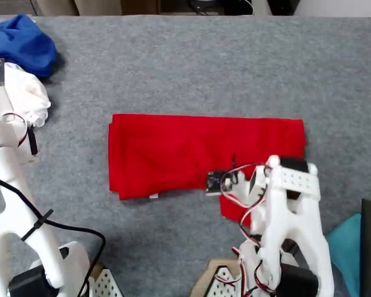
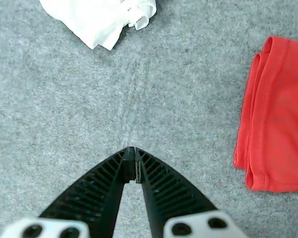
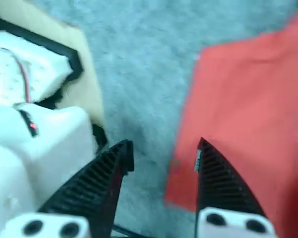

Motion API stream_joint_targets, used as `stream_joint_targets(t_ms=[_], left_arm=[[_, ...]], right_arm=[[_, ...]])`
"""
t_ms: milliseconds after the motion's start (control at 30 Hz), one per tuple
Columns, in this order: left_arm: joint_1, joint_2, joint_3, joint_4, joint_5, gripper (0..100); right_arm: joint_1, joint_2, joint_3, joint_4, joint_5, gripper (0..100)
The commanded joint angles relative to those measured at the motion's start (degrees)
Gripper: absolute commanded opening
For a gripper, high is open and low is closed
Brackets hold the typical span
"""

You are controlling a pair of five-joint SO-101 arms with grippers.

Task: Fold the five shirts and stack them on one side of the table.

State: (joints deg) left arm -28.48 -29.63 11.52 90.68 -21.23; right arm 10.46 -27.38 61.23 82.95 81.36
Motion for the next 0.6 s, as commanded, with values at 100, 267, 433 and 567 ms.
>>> stream_joint_targets(t_ms=[100, 267, 433, 567], left_arm=[[-0.4, -0.5, -2.5, -0.1, -0.5, 2], [-0.4, -0.5, -2.6, -0.1, -1.2, 2], [-0.4, -0.4, -2.6, -0.1, -1.2, 2], [-0.4, -0.3, -2.6, -0.2, -1.2, 2]], right_arm=[[1.0, -1.7, 4.3, -4.6, 0.4, 20.6], [0.9, -1.9, 5.1, -6.9, -1.2, 20.6], [1.1, -2.1, 0.0, -2.5, -1.8, 20.6], [1.1, -2.1, -5.3, 1.8, -1.8, 20.6]])
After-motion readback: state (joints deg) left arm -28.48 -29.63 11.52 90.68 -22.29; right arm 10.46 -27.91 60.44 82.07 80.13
